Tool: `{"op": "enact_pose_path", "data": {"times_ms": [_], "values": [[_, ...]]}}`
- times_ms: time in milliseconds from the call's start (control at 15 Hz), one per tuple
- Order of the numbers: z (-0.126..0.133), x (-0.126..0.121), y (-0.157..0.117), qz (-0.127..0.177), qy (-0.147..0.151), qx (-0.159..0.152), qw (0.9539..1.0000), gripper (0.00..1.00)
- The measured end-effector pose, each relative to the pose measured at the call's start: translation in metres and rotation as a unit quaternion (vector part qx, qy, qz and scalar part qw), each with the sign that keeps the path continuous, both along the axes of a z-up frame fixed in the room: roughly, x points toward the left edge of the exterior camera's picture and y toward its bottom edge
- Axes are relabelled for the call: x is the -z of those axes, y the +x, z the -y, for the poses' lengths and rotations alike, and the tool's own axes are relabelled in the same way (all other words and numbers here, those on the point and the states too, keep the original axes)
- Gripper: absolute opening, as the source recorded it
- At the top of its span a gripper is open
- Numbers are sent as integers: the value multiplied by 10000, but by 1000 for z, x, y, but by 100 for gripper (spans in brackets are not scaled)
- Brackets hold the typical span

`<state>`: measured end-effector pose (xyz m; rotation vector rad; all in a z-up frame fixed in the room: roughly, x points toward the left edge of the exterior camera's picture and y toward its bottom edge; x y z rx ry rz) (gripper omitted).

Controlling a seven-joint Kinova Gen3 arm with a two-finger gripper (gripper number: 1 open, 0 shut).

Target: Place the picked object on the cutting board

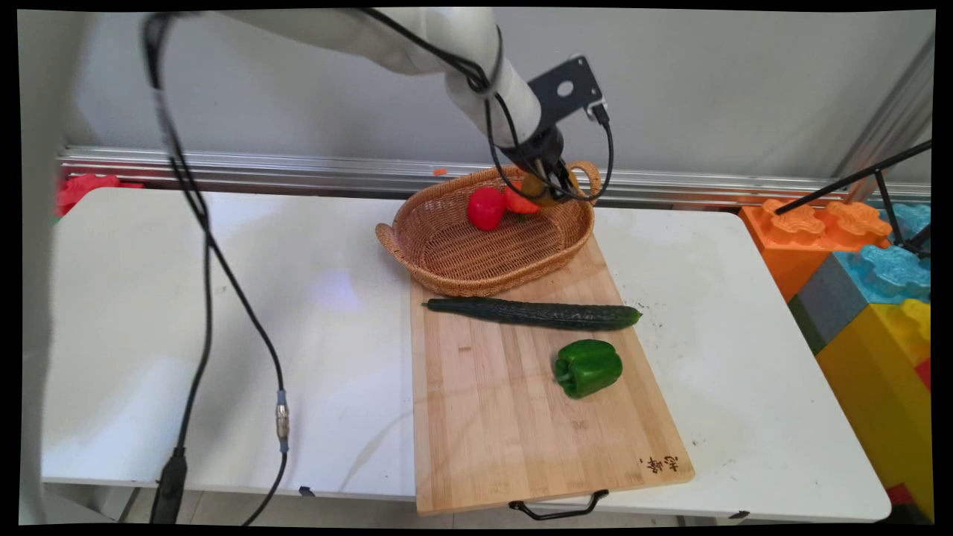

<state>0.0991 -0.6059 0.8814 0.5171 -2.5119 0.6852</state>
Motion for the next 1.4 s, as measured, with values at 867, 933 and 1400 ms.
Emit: {"op": "enact_pose_path", "data": {"times_ms": [867, 933, 1400], "values": [[-132, -29, 56, 5, 382, 1981, 9794, 0], [-139, -25, 58, 31, 419, 2038, 9781, 0], [-193, 29, 64, 300, 770, 2324, 9691, 0]]}}
